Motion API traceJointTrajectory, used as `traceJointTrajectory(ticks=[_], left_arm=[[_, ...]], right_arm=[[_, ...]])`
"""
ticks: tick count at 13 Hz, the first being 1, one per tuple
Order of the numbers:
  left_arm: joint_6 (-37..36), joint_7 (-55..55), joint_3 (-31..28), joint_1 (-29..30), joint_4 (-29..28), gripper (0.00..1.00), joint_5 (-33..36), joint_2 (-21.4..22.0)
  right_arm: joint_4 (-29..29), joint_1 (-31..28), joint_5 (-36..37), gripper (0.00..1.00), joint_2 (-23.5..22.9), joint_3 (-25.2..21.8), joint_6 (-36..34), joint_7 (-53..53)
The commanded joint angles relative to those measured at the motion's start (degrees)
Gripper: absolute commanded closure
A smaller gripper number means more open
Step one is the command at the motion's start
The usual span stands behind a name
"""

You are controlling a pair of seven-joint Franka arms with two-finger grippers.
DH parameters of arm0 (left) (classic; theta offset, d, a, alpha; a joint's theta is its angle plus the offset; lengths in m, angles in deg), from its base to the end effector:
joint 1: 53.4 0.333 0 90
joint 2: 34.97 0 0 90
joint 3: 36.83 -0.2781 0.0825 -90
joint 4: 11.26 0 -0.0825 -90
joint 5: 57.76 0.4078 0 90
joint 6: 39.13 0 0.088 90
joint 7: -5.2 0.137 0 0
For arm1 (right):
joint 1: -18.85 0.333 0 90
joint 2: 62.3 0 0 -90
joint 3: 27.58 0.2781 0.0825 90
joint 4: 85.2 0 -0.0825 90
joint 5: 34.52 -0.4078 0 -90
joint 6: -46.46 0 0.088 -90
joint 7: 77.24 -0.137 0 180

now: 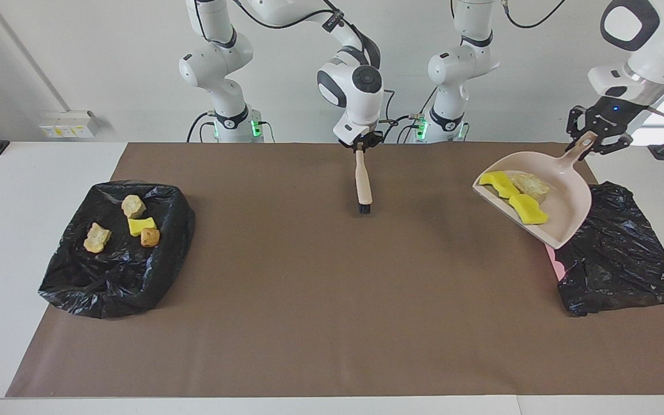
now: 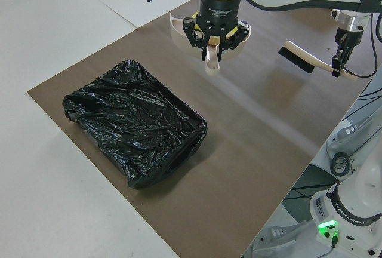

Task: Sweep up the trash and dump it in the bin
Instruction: 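Carry the dustpan with the left gripper to the nearby bin and tip it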

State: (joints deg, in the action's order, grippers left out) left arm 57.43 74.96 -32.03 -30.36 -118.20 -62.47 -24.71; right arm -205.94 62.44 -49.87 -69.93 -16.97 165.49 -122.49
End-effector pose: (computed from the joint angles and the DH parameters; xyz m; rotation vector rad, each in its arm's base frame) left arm 0.5112 0.1554 0.5186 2.7911 -1.3282 0.0688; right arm 0.3081 0.4635 0.2637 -3.0715 -0.0105 0.4535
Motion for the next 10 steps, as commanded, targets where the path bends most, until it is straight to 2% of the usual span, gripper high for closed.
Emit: traceJointTrajectory(ticks=[1, 4, 7, 8, 9, 10], left_arm=[[-1.9, 1.2, -0.4, 4.8, 5.2, 1.00, 0.0, -3.3], [-1.5, 11.9, -5.5, 5.4, 12.6, 1.00, 5.7, -9.9], [2.6, 13.1, -5.9, 8.2, 16.8, 1.00, 9.1, -16.4], [6.1, 12.9, -5.9, 8.1, 17.1, 1.00, 12.2, -17.5], [9.7, 13.1, -5.8, 8.0, 16.6, 1.00, 16.9, -17.7], [10.7, 13.0, -5.8, 7.7, 16.5, 1.00, 18.2, -18.0]], right_arm=[[0.2, -0.4, -3.2, 1.00, -0.4, 1.9, -0.3, 0.3], [-0.3, -0.4, -3.8, 1.00, 0.0, 2.7, -0.5, 1.4], [-1.8, -0.5, -4.1, 1.00, 0.4, 2.7, 0.1, 2.8], [-1.8, -0.6, -4.2, 0.96, 0.4, 2.7, 0.1, 2.8], [-1.7, -0.6, -4.2, 0.42, 0.4, 2.7, -0.2, 2.6], [-0.8, -0.6, -4.1, 0.00, 0.2, 2.7, -1.0, 2.7]])
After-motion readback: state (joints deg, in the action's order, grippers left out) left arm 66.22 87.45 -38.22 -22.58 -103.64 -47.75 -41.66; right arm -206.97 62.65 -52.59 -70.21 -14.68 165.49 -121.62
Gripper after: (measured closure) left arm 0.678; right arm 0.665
